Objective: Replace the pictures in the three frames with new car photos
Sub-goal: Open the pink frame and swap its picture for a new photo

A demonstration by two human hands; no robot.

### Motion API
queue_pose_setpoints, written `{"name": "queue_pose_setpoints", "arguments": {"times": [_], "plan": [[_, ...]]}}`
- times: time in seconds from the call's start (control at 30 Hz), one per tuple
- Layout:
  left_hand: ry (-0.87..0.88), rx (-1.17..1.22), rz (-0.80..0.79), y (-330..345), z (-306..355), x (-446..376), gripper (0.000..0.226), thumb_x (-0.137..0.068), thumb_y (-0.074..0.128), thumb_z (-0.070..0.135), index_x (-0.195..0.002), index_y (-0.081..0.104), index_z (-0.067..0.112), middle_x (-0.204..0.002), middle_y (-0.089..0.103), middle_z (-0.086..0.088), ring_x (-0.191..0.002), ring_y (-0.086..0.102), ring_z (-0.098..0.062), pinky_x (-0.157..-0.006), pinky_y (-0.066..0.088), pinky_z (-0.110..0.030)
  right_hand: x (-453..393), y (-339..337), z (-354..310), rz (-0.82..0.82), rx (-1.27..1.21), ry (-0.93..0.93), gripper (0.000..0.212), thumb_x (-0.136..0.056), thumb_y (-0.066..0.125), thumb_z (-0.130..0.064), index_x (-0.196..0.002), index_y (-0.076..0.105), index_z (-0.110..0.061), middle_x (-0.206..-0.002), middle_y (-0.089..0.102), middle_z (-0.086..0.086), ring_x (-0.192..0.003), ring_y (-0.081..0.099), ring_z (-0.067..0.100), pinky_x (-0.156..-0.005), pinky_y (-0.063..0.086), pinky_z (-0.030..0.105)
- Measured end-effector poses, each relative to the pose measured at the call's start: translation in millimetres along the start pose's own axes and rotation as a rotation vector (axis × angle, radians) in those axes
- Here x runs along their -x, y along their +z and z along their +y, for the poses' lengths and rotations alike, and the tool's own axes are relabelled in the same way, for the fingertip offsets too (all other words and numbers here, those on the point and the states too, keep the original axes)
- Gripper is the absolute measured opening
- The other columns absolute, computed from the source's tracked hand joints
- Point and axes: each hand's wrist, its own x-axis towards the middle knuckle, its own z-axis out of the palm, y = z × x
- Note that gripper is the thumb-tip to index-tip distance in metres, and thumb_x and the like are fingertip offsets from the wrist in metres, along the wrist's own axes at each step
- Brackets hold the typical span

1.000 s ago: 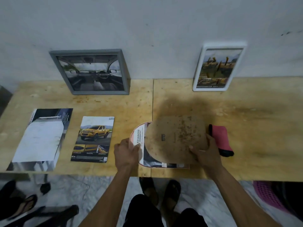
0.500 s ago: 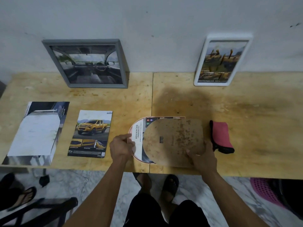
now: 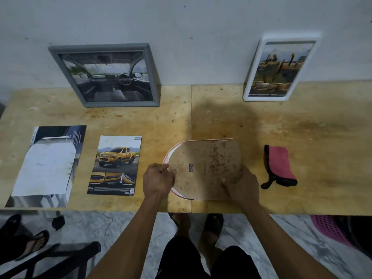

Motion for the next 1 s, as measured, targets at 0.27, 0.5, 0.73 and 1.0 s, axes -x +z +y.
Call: {"name": "queue_pose_setpoints", "arguments": {"times": [0.27, 0.5, 0.73, 1.0], "plan": [[0.043, -0.046, -0.011, -7, 12, 7, 0.053, -0.084, 0.077, 0.024, -0.133, 0.058, 0.016, -0.115, 0.072, -0.007, -0.101, 0.068, -0.032, -0.08, 0.056, -0.037, -1, 3, -8, -0.068, 0.185, -0.038, 0.083, -0.083, 0.064, -0.057, -0.147, 0.023, -0.024, -0.135, 0.039, 0.015, -0.122, 0.045, 0.038, -0.092, 0.049, 0.051], [0.057, -0.023, -0.072, -9, 15, 5, 0.058, -0.073, 0.087, 0.028, -0.126, 0.066, 0.014, -0.111, 0.072, -0.005, -0.1, 0.068, -0.03, -0.064, 0.049, -0.022, 2, 3, -3, -0.103, 0.26, -0.097, 0.095, -0.087, 0.054, -0.064, -0.154, 0.007, -0.016, -0.14, 0.034, 0.015, -0.126, 0.042, 0.036, -0.094, 0.048, 0.05], [0.212, -0.437, -0.26, 2, 30, 9, 0.119, -0.055, 0.088, 0.061, -0.153, 0.024, 0.039, -0.158, 0.013, -0.001, -0.14, 0.018, -0.035, -0.1, 0.045, -0.054, -18, -7, -14, -0.127, 0.552, -0.431, 0.084, -0.088, 0.06, -0.05, -0.152, 0.013, -0.024, -0.161, 0.006, -0.003, -0.143, 0.009, 0.029, -0.101, 0.043, 0.052], [0.22, -0.483, -0.231, 13, 33, 10, 0.12, -0.055, 0.091, 0.054, -0.154, 0.027, 0.032, -0.154, 0.015, -0.005, -0.134, 0.021, -0.038, -0.101, 0.044, -0.051, -31, -21, -3, -0.252, 0.617, -0.471, 0.088, -0.084, 0.063, -0.059, -0.153, 0.013, -0.039, -0.163, 0.004, -0.015, -0.143, 0.006, 0.026, -0.106, 0.036, 0.053]]}}
